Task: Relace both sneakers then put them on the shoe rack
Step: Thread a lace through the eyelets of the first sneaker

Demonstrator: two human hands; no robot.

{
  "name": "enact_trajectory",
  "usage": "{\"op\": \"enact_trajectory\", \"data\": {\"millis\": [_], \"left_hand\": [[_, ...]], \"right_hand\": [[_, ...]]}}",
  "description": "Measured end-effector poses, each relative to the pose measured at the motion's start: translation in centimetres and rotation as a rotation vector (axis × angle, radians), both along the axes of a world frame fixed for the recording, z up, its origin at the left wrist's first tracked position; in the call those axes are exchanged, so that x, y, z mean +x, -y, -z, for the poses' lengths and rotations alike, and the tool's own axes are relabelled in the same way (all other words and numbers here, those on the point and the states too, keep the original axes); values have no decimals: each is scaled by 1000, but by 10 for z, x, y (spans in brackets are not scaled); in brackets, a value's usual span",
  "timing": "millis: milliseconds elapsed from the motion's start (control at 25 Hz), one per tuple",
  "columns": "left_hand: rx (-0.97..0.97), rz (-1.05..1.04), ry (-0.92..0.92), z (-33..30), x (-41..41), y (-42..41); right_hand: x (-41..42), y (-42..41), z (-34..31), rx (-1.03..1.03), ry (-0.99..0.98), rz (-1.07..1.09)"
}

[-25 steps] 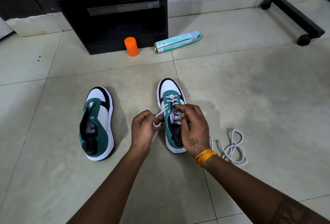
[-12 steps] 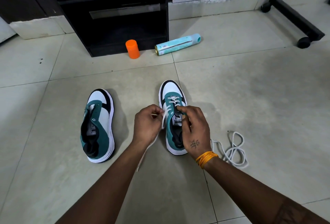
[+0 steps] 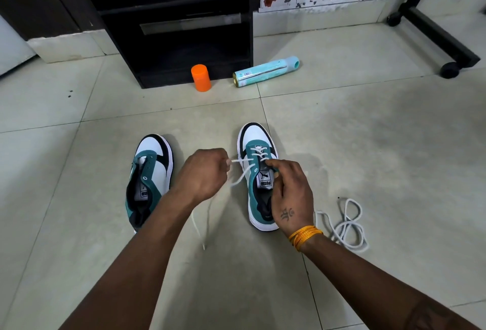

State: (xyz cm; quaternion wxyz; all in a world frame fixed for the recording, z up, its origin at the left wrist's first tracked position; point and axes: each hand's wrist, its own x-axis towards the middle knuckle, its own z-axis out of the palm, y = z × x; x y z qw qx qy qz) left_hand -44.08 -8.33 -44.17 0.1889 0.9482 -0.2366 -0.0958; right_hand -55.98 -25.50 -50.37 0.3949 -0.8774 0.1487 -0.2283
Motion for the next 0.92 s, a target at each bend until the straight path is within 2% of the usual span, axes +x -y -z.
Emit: {"op": "enact_trajectory", "data": {"millis": [80, 160, 280, 520, 600, 680, 760, 920], "left_hand": [[-213, -91, -166, -14, 0, -4], [-401, -171, -413, -28, -3, -7], [-537, -149, -661, -52, -8, -10], [-666, -75, -724, -97, -23, -7], [-693, -69, -733, -103, -26, -7], [-715, -84, -741, -106, -27, -8], [-710, -108, -751, -104, -27, -9], [-660, -132, -770, -96, -27, -9]], "right_hand": [[1, -2, -2, -6, -28, -6], [4, 0, -7, -61, -47, -32], [13, 0, -27, -166, 1, -90], [36, -32, -80, -200, 190, -232], [42, -28, -78, -240, 121, -201], [47, -20, -68, -299, -94, -208], [43, -15, -63, -220, -185, -252], [29, -28, -81, -57, 97, -254]]}}
